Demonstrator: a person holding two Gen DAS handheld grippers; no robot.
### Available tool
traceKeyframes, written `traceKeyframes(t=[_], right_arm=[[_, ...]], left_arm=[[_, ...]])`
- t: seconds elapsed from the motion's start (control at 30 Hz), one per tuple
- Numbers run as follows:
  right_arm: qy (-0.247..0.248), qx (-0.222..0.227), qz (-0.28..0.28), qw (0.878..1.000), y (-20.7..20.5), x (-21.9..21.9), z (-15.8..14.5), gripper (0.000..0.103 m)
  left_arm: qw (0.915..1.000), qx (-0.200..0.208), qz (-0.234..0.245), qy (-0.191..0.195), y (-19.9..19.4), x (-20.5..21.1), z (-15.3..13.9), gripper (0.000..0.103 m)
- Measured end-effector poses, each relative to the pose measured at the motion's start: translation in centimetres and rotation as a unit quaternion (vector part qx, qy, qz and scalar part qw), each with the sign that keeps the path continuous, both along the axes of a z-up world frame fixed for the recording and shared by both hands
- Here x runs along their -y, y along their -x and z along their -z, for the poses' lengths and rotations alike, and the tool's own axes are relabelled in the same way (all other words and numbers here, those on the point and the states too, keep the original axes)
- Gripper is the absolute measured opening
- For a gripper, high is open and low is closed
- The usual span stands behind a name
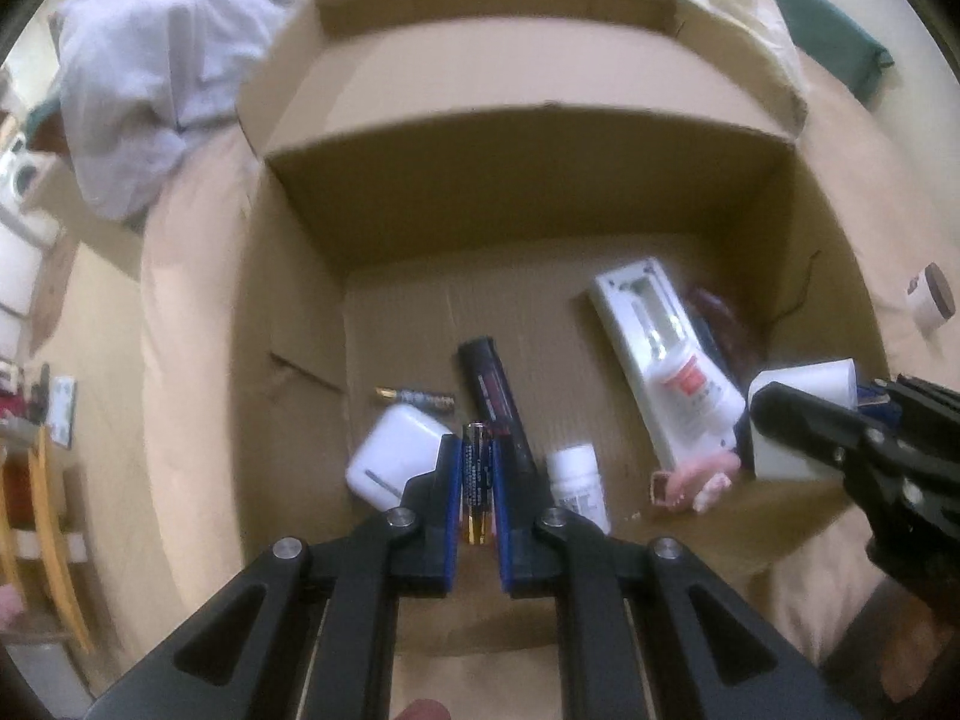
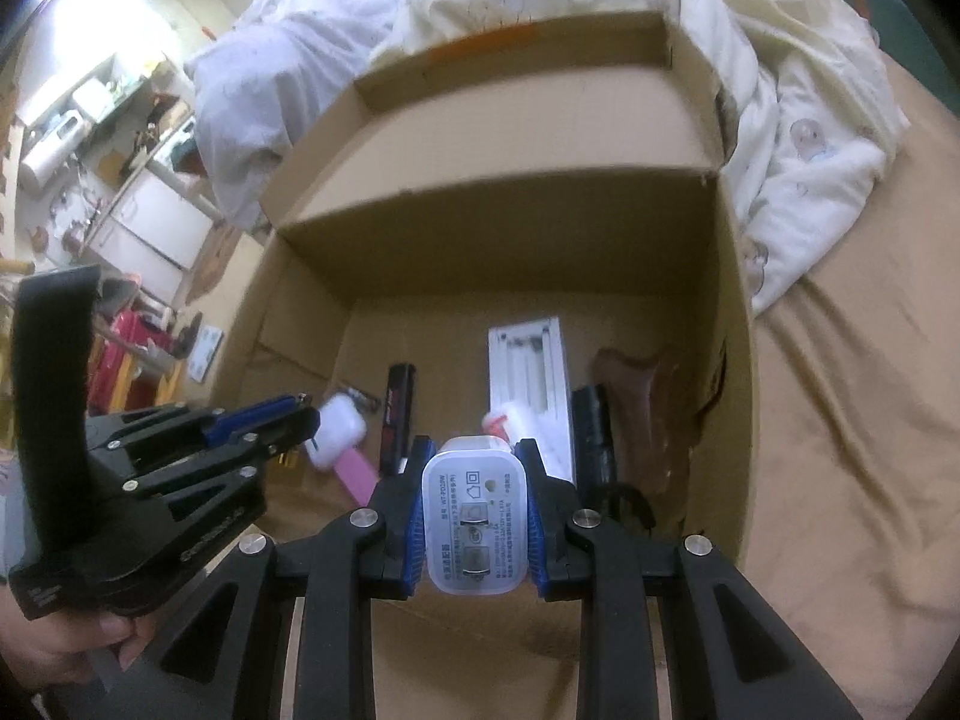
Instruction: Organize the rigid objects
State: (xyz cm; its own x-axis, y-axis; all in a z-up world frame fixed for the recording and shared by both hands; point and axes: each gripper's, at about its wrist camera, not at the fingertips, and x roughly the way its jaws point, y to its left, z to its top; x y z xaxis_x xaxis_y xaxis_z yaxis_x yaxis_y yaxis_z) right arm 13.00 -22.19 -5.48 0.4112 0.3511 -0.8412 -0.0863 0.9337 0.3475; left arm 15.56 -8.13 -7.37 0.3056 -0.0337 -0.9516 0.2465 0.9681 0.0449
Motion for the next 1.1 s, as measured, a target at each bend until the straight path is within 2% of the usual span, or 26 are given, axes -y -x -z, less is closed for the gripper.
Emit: traceKeyframes(t=[0.3,0.37,0.4,0.5,0.53,0.6,0.7,0.8,0.83,0.93,1.1], right_arm=[[0.006,-0.021,0.011,1.000,-0.1,0.3,1.0,0.028],[-0.004,-0.017,0.021,1.000,-0.1,0.6,0.7,0.029],[-0.012,-0.014,0.024,1.000,-0.2,0.7,0.6,0.032],[-0.035,0.017,0.038,0.999,0.1,1.3,-0.7,0.080],[-0.041,0.029,0.042,0.998,0.3,1.4,-1.1,0.081],[-0.045,0.041,0.046,0.997,0.5,1.6,-1.7,0.082],[-0.048,0.061,0.063,0.995,1.0,2.0,-2.5,0.103],[-0.050,0.086,0.081,0.992,1.8,2.5,-3.5,0.103],[-0.043,0.095,0.084,0.991,2.2,2.5,-4.0,0.103],[0.009,0.111,0.090,0.990,3.2,2.3,-5.5,0.103],[0.027,0.128,0.091,0.987,5.7,1.8,-7.4,0.103]], left_arm=[[0.9997,0.006,0.010,-0.021,0.4,0.4,0.4,0.010],[0.9996,0.013,0.009,-0.024,0.7,0.4,0.0,0.017],[0.9996,0.015,0.008,-0.022,0.8,0.4,-0.3,0.027],[0.9995,0.025,-0.002,-0.018,1.0,0.0,-1.2,0.073],[0.9993,0.033,-0.004,-0.017,1.1,-0.2,-1.6,0.078],[0.9987,0.045,-0.005,-0.022,1.3,-0.4,-2.1,0.080],[0.9979,0.056,-0.019,-0.025,1.6,-1.1,-3.2,0.093],[0.9971,0.068,-0.032,0.004,2.3,-2.1,-5.1,0.102],[0.9967,0.072,-0.035,0.011,2.4,-2.3,-5.6,0.102],[0.9946,0.086,-0.048,0.031,3.1,-3.6,-7.4,0.102],[0.9910,0.119,-0.055,0.026,5.1,-5.0,-9.7,0.102]])
